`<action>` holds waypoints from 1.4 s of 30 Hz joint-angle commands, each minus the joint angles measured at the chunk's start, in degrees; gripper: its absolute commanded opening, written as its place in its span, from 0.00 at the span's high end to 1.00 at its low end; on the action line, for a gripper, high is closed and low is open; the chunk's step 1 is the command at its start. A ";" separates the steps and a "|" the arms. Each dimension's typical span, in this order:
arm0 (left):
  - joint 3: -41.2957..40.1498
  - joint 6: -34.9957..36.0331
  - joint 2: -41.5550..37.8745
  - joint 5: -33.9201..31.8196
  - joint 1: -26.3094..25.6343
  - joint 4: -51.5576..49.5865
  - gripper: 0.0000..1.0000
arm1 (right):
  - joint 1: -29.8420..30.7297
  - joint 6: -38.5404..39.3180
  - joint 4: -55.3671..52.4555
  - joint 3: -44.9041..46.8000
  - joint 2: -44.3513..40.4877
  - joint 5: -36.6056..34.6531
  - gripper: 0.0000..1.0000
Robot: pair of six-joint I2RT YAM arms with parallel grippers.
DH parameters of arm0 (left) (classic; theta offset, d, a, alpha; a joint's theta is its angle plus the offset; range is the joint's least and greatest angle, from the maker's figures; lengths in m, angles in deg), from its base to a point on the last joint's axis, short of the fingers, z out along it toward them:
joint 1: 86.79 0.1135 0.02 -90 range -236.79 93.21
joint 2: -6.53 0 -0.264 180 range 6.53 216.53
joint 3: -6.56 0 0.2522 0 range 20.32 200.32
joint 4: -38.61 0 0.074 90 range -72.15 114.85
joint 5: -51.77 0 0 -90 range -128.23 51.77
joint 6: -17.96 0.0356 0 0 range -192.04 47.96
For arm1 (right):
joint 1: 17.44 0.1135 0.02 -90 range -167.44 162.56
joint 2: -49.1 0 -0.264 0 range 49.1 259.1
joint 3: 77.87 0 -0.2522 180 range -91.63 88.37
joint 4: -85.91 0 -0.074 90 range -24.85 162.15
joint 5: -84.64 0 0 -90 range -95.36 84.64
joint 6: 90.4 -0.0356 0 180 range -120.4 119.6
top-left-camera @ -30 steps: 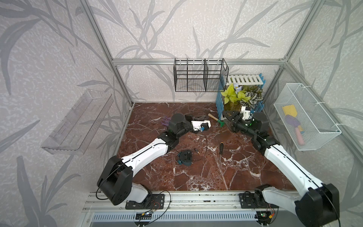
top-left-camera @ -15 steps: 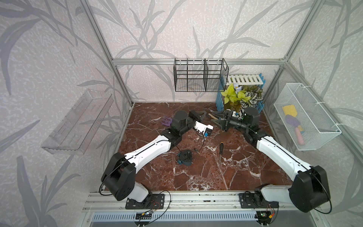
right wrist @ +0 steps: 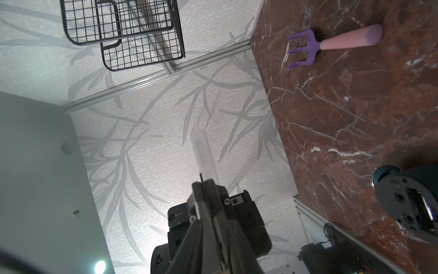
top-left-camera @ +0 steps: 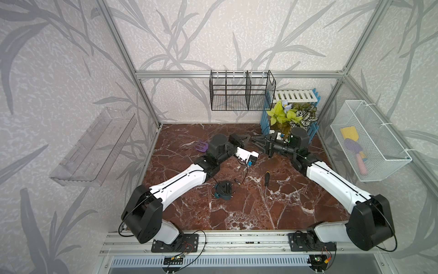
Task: Remove the battery from the alarm
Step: Pick up the cover from the center of the board.
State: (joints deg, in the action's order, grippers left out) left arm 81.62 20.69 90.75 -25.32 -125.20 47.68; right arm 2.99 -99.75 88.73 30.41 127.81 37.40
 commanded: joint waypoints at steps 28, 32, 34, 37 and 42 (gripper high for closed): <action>-24.72 -141.22 -21.74 -8.74 5.50 18.82 0.13 | -1.58 23.68 7.17 7.65 -7.20 -8.99 0.98; -24.53 -163.86 -12.74 5.14 8.37 32.13 0.24 | -1.48 25.93 14.01 11.09 -7.76 -10.89 0.98; -20.07 -166.91 -8.70 10.12 8.31 32.45 0.24 | -1.21 26.23 16.08 11.13 -7.49 -10.62 0.98; -15.26 -171.49 -2.46 14.47 7.34 34.35 0.24 | -0.45 26.71 16.96 10.40 -7.20 -10.32 0.98; -9.66 -176.06 5.75 17.86 5.02 39.67 0.28 | 0.74 26.94 16.52 9.72 -7.33 -10.18 0.98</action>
State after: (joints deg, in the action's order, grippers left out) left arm 68.68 -148.00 94.42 -12.91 -118.97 79.33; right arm 3.10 -74.57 102.54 41.58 121.13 27.59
